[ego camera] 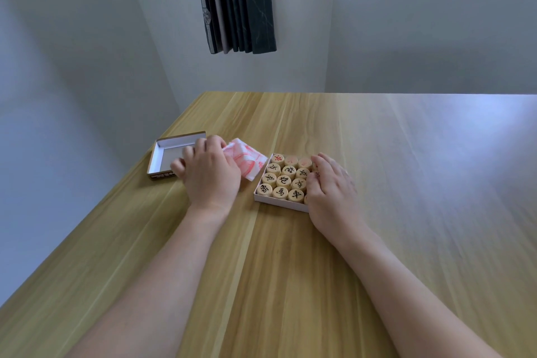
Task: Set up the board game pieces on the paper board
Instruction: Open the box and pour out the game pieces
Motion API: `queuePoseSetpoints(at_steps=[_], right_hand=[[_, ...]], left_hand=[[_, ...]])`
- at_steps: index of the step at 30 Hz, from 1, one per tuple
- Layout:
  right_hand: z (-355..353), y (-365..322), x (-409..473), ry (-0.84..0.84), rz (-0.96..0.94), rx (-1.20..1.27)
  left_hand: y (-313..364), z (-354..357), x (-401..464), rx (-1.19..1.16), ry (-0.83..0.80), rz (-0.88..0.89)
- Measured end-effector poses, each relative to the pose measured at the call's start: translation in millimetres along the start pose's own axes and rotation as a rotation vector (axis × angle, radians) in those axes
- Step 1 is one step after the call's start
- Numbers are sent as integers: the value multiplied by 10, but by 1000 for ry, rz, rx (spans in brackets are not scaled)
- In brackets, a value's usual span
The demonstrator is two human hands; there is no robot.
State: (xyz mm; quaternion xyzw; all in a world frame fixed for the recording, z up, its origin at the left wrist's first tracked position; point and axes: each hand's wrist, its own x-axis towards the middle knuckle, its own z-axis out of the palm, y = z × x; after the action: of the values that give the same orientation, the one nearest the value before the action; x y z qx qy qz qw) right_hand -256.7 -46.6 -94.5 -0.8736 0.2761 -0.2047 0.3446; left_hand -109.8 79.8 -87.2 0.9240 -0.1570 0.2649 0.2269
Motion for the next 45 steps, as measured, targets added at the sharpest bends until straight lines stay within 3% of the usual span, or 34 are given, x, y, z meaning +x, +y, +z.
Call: queuePoseSetpoints(at_steps=[8, 11, 15, 18, 21, 25, 28, 31, 38, 45], right_hand=[[12, 15, -6, -22, -33, -42], [17, 27, -4, -29, -45, -7], [-12, 20, 43, 62, 89, 375], [-18, 21, 98, 150, 289, 699], [12, 43, 118, 115, 316, 751], [41, 53, 135, 94, 291, 742], [51, 65, 148, 92, 281, 766], [80, 61, 156, 83, 262, 786], [-2, 23, 121, -11, 134, 622], [212, 87, 239, 65, 314, 1044]], left_hand=[[-1, 120, -22, -63, -280, 122], [-17, 104, -31, 18, -292, 147], [167, 1, -38, -308, -259, 113], [342, -87, -48, -317, -450, -11], [415, -112, -98, -229, -575, -56], [436, -89, -70, -302, -696, -78], [477, -152, -43, -606, -704, -163], [532, -289, -75, -886, -729, -358], [491, -358, -24, -1022, -716, -438], [613, -435, -64, -979, -642, -272]])
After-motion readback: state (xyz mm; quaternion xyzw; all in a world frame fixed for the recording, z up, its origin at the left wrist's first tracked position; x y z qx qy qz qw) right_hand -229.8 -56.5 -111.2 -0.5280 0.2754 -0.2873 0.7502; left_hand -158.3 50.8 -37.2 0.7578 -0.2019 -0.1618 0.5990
